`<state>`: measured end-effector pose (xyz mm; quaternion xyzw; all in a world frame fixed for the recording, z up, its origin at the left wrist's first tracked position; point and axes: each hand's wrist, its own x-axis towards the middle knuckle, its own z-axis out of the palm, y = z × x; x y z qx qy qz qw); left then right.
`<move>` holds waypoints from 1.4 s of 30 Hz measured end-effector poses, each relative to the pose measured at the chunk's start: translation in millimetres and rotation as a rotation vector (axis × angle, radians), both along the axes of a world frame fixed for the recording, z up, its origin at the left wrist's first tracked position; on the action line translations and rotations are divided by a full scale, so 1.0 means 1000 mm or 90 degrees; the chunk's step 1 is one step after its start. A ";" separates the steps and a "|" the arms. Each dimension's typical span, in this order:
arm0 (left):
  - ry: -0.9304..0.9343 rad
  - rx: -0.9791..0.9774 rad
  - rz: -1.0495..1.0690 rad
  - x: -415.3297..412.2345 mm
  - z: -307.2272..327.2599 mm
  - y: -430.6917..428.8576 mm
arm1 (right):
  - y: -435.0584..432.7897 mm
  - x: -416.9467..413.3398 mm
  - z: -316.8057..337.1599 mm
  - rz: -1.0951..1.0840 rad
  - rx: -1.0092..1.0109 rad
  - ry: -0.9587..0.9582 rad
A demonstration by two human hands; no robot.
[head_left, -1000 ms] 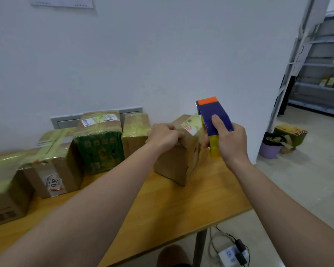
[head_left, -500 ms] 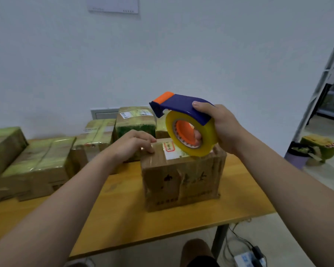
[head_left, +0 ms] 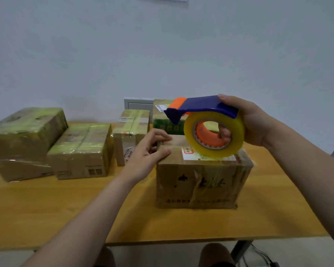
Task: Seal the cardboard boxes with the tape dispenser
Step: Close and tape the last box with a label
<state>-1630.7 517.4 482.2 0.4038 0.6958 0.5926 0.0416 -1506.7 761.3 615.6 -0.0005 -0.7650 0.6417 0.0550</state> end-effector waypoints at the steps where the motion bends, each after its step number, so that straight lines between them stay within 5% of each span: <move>1: 0.006 0.002 0.007 0.002 -0.003 0.000 | 0.003 0.000 0.002 0.008 0.009 -0.009; 13: -0.016 0.051 0.014 0.000 -0.002 -0.004 | 0.016 -0.022 0.015 0.212 0.070 -0.114; 25: -0.121 0.026 -0.052 -0.009 0.007 -0.018 | 0.018 -0.056 0.022 0.250 0.153 -0.204; 33: -0.075 0.051 0.028 -0.009 -0.002 -0.023 | 0.017 -0.075 0.033 0.277 0.224 -0.266; 38: -0.157 0.115 0.086 -0.004 0.002 -0.020 | 0.018 -0.078 0.030 0.280 0.230 -0.277; 42: -0.228 0.015 0.163 -0.004 0.016 -0.012 | 0.019 -0.078 0.030 0.285 0.227 -0.279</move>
